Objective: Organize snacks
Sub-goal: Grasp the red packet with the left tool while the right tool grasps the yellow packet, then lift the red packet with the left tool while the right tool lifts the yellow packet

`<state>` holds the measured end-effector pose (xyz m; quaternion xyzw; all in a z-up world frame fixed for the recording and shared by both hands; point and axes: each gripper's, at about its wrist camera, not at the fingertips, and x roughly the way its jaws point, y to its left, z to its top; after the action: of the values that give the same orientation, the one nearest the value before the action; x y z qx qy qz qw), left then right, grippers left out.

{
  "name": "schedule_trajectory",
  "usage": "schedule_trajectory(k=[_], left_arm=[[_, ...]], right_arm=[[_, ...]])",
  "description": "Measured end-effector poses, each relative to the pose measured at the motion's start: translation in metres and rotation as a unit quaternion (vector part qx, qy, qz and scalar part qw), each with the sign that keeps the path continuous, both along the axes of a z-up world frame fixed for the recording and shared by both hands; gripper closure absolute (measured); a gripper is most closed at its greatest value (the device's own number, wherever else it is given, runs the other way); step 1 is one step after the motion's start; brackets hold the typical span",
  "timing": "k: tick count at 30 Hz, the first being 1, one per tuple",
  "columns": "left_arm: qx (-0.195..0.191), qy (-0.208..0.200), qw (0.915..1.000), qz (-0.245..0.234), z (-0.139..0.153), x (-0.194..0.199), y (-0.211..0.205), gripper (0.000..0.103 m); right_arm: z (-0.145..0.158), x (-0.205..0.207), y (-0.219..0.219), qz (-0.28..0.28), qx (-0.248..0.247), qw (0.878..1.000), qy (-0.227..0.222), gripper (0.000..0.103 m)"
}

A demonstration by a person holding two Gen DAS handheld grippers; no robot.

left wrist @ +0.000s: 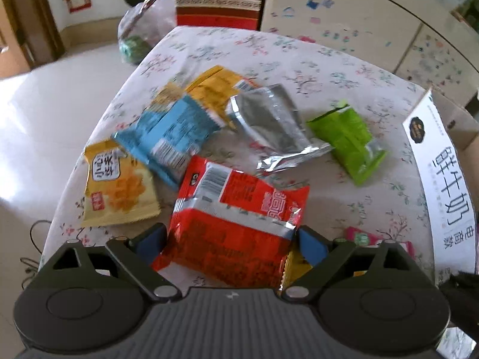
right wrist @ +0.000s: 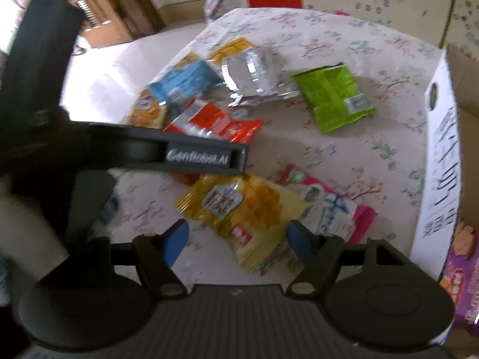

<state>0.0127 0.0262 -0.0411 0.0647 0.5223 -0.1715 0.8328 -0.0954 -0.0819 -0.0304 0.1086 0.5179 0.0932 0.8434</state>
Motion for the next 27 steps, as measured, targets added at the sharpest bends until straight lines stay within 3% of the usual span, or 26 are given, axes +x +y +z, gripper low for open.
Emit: schedule_trajectory(k=[10,13,18,24,27], left_arm=[[0.003,0.016,0.9991,0.039,0.000,0.010,0.016,0.003],[0.003,0.017,0.9989,0.043,-0.001,0.013,0.018,0.002],[-0.001,0.025,0.9987,0.044,-0.002,0.013,0.019,0.002],[0.003,0.035,0.9985,0.041,-0.005,0.014,0.020,0.001],[0.003,0.037,0.9985,0.041,-0.005,0.015,0.019,0.000]], right_arm=[[0.002,-0.004,0.003,0.034,-0.055,0.996,-0.066,0.025],[-0.002,0.003,0.014,0.064,-0.071,0.991,-0.094,0.020],[-0.011,0.015,0.023,0.091,-0.083,0.984,-0.125,0.019],[-0.022,0.021,0.029,0.118,-0.067,0.983,-0.124,0.017],[-0.021,0.021,0.031,0.135,-0.070,0.983,-0.101,0.017]])
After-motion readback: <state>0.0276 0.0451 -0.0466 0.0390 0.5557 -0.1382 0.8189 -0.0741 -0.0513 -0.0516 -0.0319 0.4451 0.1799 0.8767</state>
